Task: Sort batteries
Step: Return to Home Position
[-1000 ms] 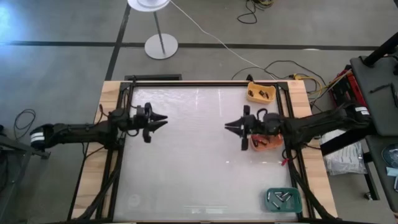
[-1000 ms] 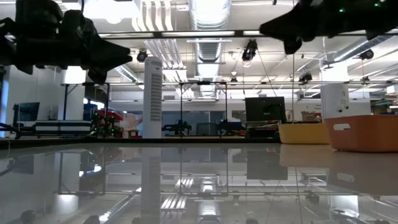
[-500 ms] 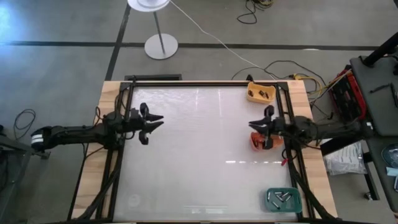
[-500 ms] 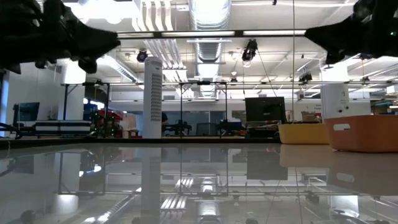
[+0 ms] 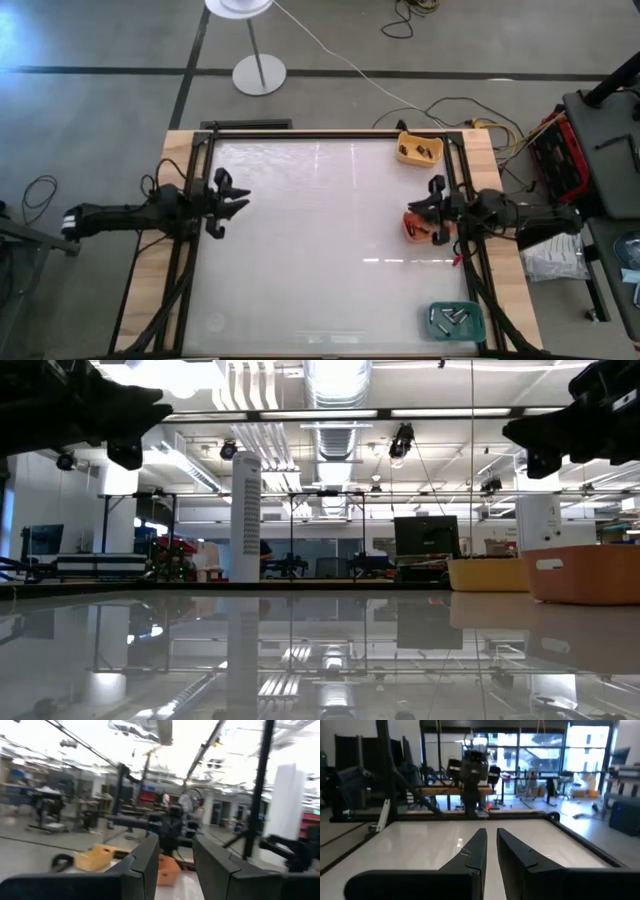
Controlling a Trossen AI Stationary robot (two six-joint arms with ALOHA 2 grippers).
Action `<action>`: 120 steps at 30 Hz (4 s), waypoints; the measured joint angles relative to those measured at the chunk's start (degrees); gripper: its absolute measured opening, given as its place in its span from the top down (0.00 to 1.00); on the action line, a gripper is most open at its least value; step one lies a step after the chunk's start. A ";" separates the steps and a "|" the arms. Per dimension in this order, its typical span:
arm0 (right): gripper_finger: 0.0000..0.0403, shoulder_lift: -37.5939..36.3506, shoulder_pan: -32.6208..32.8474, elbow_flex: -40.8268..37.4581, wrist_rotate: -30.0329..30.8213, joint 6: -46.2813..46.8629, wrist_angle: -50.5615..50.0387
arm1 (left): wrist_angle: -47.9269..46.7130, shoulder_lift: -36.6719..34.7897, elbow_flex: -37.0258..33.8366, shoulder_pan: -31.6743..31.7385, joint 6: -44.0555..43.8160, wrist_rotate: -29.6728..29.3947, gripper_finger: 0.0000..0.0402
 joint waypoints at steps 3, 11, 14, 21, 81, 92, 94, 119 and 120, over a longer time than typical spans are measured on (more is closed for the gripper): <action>0.92 0.27 0.02 0.00 -1.42 1.27 -2.12 | -4.48 -1.95 -0.01 -4.58 0.37 -3.49 0.75; 0.92 0.51 -0.11 0.00 0.17 4.13 -2.48 | -11.70 -5.54 -0.57 -18.19 11.05 -16.15 0.75; 0.92 0.52 -0.11 -0.02 0.17 4.13 -2.43 | -13.73 -7.59 -0.64 -19.51 11.59 -9.04 0.75; 0.92 0.71 -0.11 -0.04 0.17 4.13 -2.33 | -23.95 -13.88 -0.64 -17.55 10.89 -2.32 0.75; 0.92 0.80 -0.11 -0.07 0.17 4.11 -2.42 | -30.10 -7.54 -0.09 -14.52 10.65 -2.81 0.75; 0.92 0.80 -0.11 -0.07 0.17 4.13 -2.44 | -30.12 -7.56 -0.09 -14.52 10.65 -2.82 0.75; 0.92 0.80 -0.11 -0.07 0.17 4.10 -2.44 | -30.12 -7.56 -0.09 -14.52 10.65 -2.82 0.75; 0.92 0.82 -0.12 -0.04 0.17 4.10 -2.46 | -30.14 -7.56 -0.05 -14.52 10.65 -2.83 0.75; 0.92 0.82 -0.11 -0.04 0.17 4.10 -2.45 | -30.14 -7.56 -0.03 -14.52 10.65 -2.83 0.75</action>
